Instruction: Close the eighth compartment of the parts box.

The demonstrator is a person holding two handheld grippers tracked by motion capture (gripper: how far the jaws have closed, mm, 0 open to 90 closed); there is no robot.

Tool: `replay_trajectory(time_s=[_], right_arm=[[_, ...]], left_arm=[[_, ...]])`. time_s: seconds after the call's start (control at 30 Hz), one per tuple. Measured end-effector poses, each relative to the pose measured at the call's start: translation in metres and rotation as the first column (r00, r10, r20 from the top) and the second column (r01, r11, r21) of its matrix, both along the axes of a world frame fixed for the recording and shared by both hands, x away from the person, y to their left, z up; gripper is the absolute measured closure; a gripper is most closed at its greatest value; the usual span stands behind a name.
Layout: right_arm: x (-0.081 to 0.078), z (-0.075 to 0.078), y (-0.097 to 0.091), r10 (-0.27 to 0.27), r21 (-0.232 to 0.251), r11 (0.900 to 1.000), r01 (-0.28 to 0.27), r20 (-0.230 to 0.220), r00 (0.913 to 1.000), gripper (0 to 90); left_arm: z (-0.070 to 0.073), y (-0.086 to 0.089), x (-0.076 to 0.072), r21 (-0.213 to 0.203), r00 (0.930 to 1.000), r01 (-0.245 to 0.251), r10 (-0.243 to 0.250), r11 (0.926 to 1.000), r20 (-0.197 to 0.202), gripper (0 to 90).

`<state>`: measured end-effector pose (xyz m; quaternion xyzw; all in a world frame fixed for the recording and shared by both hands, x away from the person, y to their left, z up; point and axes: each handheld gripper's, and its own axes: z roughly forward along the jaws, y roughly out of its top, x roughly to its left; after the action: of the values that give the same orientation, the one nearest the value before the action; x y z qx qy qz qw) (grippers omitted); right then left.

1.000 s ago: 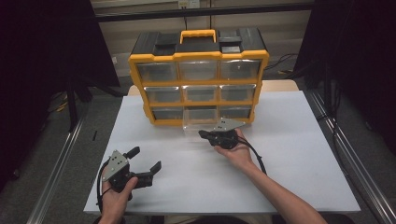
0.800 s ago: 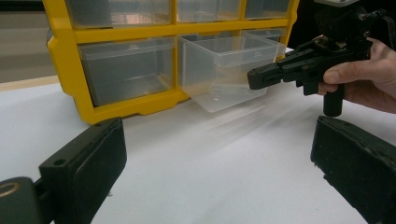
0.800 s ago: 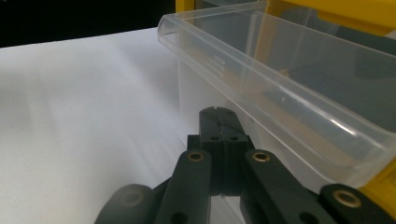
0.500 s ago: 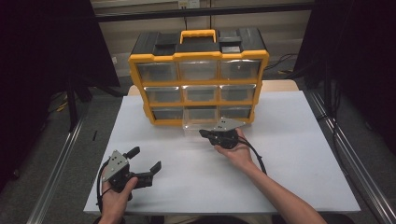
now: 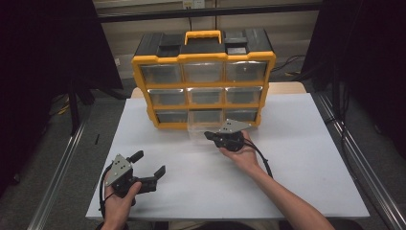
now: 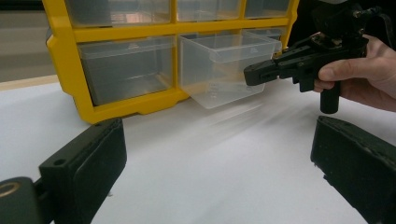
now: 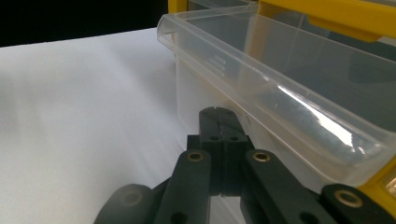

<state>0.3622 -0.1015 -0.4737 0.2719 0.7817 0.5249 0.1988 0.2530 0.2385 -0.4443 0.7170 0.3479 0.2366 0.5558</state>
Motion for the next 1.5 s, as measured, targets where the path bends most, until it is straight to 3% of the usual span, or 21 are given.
replay_trajectory(time_s=[0.4, 1.5], right_arm=[[0.004, 0.002, 0.002, -0.007, 0.025, 0.9997, 0.007, -0.002, 1.0000, 90.0], [0.015, 0.005, 0.007, -0.029, 0.030, 0.9991, 0.029, 0.014, 0.9995, 90.0]], left_arm=[[0.000, 0.000, 0.001, -0.005, 1.0000, 0.000, -0.001, 1.0000, -0.003, 3.6], [0.000, 0.000, 0.000, -0.011, 1.0000, -0.002, 0.002, 0.9999, -0.001, 3.7]])
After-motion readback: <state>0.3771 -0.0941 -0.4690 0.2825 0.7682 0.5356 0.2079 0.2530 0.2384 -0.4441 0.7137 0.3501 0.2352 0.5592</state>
